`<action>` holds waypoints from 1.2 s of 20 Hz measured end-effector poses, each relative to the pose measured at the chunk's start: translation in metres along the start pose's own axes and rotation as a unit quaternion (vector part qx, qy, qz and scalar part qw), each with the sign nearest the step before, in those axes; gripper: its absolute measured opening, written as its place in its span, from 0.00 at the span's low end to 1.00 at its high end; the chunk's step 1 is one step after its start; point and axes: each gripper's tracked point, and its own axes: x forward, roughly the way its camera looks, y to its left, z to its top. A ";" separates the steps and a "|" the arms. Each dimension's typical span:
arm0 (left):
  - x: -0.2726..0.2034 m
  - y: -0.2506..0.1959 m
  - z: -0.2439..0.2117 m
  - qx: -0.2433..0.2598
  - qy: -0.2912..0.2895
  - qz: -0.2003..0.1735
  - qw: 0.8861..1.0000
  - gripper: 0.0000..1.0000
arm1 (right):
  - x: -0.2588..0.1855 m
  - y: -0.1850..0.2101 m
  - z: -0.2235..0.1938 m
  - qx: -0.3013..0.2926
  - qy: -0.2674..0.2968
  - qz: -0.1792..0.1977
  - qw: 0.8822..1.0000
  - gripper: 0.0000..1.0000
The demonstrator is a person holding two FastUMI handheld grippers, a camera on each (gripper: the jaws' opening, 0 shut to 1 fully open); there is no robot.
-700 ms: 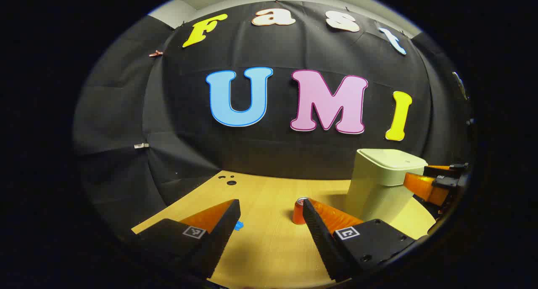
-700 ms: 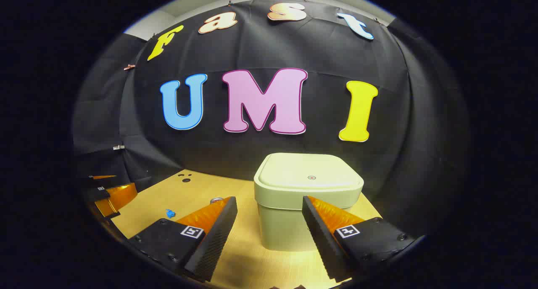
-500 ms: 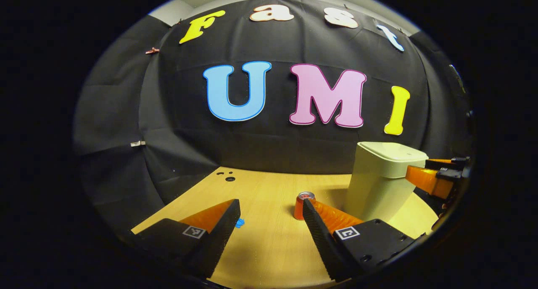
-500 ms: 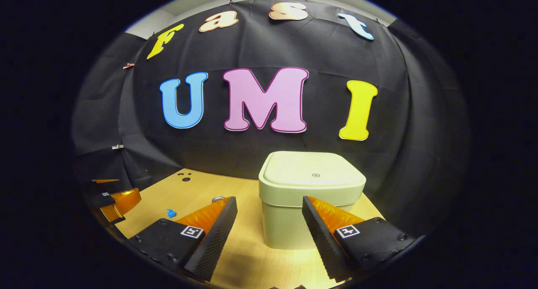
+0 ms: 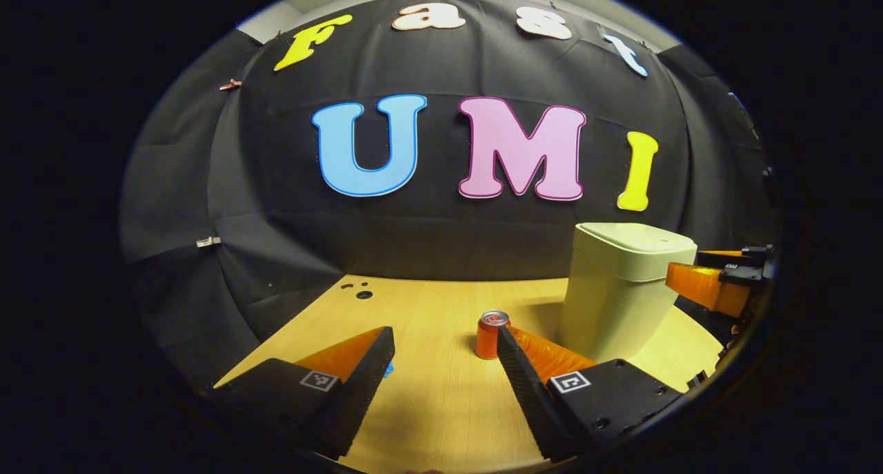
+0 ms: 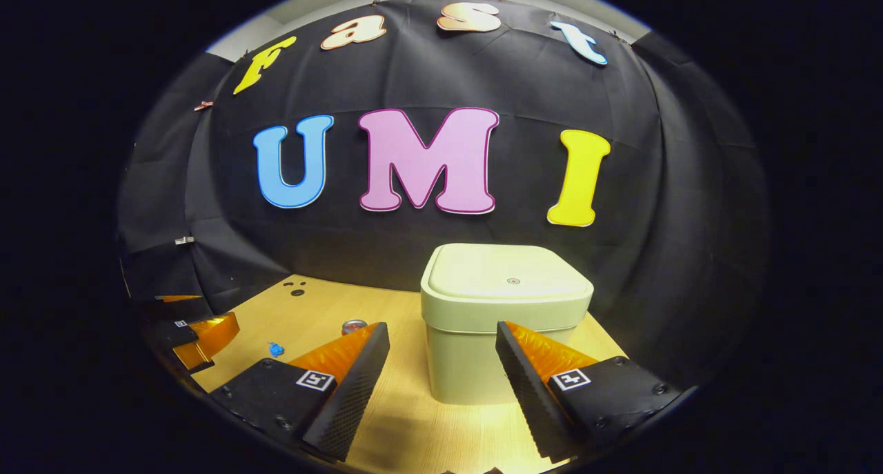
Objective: Press the lid of the desktop garbage bin to open it, pick up the crumpled paper on the desktop and throw it into the bin, then pick up the pop can on the desktop and drop it into the bin, and finally close the garbage bin lid.
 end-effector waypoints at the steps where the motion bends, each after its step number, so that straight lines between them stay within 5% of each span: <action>1: 0.002 -0.002 -0.001 0.001 -0.001 -0.003 1.000 0.96 | 0.000 -0.002 0.000 0.000 -0.001 -0.003 1.000 0.98; 14: 0.004 -0.008 -0.001 0.008 -0.002 -0.004 1.000 0.95 | 0.000 -0.002 0.007 0.003 -0.003 0.004 1.000 0.93; 22: 0.003 -0.011 -0.003 0.014 0.003 -0.006 1.000 0.95 | 0.010 0.011 0.026 -0.014 -0.012 0.040 0.999 0.51; 23: 0.003 -0.013 -0.004 0.015 0.005 -0.008 1.000 0.95 | 0.011 0.009 0.030 -0.016 -0.016 0.037 0.999 0.29; 24: 0.004 -0.014 -0.004 0.017 0.004 -0.010 1.000 0.95 | 0.013 0.006 0.034 -0.019 -0.020 0.034 0.999 0.24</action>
